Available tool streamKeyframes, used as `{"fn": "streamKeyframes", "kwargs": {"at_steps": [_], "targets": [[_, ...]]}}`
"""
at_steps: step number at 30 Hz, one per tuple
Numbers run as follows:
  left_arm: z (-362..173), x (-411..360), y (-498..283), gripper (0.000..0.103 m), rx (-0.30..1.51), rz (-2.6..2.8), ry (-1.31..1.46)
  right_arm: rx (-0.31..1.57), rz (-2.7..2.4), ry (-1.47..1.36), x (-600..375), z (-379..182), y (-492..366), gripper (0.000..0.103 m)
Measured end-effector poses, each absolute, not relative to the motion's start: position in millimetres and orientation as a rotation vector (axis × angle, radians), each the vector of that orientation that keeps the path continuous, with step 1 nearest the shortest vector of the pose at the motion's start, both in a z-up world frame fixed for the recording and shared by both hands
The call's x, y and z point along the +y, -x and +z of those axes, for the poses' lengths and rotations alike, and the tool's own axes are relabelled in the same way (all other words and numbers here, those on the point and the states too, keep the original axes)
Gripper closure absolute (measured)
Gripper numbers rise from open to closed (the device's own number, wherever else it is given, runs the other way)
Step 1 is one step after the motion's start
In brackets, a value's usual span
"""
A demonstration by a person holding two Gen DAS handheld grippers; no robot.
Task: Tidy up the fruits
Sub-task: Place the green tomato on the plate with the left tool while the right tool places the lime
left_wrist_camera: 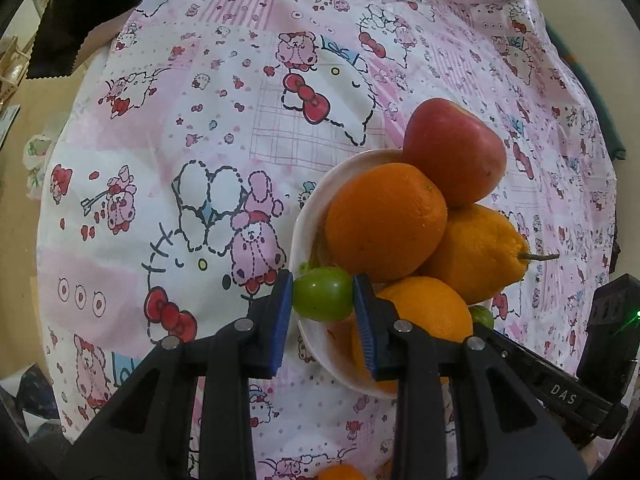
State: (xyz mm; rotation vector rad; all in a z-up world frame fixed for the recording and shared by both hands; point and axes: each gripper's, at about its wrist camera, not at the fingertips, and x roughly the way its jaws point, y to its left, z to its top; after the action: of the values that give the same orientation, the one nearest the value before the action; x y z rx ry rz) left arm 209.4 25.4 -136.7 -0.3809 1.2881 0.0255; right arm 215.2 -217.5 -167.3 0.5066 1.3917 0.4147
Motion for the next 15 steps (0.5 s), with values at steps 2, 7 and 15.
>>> {"fn": "streamKeyframes", "kwargs": {"at_steps": [2, 7, 15], "targets": [[-137.8, 24.4, -209.9, 0.075, 1.285, 0.025, 0.382, 1.398, 0.411, -0.509, -217.1, -167.9, -215.5, 0.070], [-140.3, 19.2, -210.4, 0.075, 1.294, 0.031, 0.375, 1.407, 0.395, -0.520, -217.9, -169.0, -215.6, 0.070], [-129.0, 8.8, -206.3, 0.041, 1.239, 0.037, 0.300, 1.400, 0.398, -0.563, -222.3, -165.5, -216.8, 0.053]]}}
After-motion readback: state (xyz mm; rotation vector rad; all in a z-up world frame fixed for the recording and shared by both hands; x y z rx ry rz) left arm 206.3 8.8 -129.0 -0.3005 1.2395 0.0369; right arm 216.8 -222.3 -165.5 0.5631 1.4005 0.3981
